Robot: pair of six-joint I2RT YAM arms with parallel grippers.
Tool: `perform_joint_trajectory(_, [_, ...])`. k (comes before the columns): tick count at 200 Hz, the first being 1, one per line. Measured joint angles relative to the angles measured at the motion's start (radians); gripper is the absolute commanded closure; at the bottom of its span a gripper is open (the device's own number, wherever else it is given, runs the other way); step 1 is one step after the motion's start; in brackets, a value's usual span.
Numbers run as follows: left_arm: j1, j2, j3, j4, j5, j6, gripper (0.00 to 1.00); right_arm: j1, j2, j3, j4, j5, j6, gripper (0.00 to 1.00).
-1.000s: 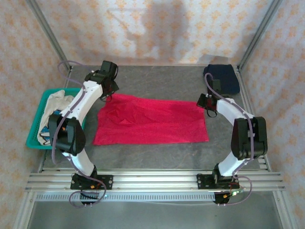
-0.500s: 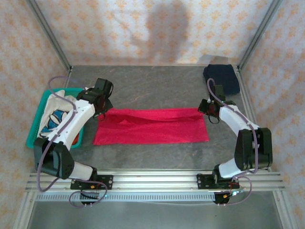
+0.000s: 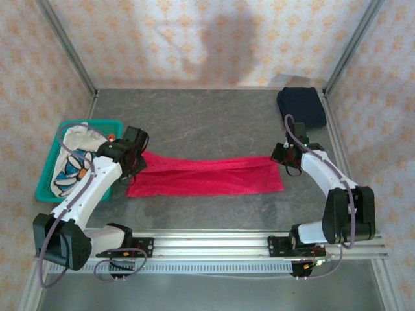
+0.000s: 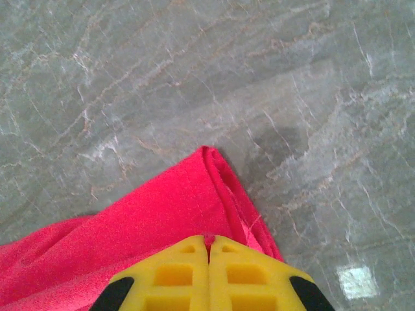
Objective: Fold and stack the t-shirts
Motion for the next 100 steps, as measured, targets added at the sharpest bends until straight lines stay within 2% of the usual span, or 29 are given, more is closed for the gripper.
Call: perform_joint_trajectory(100, [-0.022,-0.011,-0.106,-0.007,0.045,-0.034,1.0,0.0,-0.011,-0.033,-0.021,-0.014,0.019,1.0])
